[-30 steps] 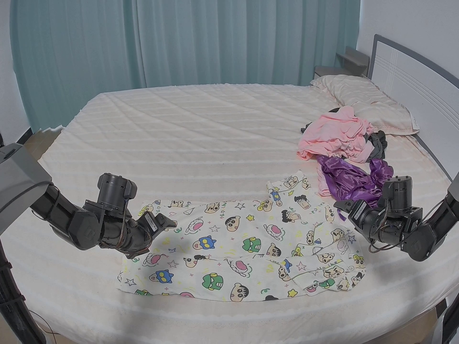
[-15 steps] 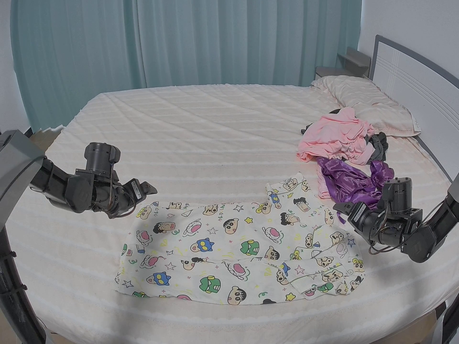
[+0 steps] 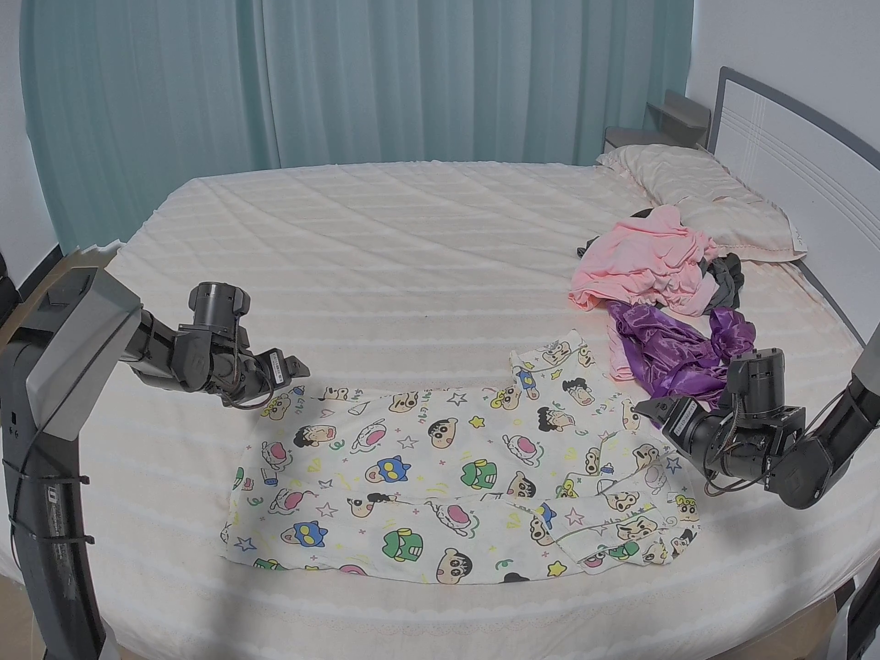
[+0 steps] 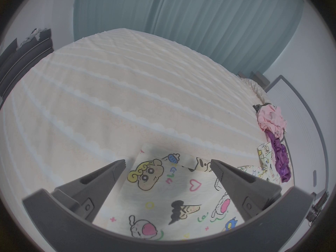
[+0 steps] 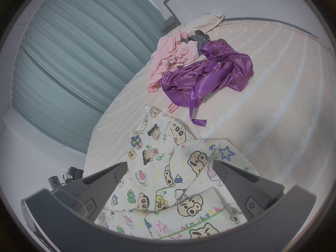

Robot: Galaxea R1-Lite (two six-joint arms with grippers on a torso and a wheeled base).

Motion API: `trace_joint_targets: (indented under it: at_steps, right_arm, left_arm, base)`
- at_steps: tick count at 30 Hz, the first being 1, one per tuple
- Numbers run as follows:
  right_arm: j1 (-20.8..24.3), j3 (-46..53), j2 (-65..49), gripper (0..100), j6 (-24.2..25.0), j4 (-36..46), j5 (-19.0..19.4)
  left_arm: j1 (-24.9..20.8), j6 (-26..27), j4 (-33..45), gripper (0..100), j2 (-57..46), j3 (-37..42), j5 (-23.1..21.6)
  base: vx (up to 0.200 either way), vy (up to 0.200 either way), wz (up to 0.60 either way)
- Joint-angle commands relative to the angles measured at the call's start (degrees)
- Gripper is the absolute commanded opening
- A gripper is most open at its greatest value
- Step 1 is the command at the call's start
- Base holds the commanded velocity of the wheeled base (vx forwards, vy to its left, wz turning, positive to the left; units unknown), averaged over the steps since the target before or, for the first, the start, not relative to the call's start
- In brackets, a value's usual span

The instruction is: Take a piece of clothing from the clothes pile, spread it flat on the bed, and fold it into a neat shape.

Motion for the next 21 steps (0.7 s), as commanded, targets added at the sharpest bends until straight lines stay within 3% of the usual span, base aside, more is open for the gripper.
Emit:
trace_joint_targets:
  at_steps: [1,17,18,21]
  right_arm:
    - [0.05,-0.04,0.80,100,-0.09,-0.07,0.01]
    - [0.05,-0.30,1.07,100,-0.09,-0.07,0.10]
    - [-0.04,-0.39,1.07,100,-0.09,-0.07,0.10]
    - [-0.04,-0.39,1.60,100,-0.09,-0.07,0.10]
  left_arm:
    - [-0.03,0.30,0.01,100,4.41,-1.98,-0.08]
    - [-0.03,-0.40,0.19,100,7.14,-5.24,-0.79]
    - [-0.12,-0.40,0.19,0,7.14,-5.24,-0.87]
    - [-0.12,-0.84,0.10,0,7.67,-5.50,-1.05]
  base:
    - [0.000,0.000,0.00]
    - [0.000,0.000,0.00]
    - [0.000,0.000,0.00]
    - [0.000,0.000,0.00]
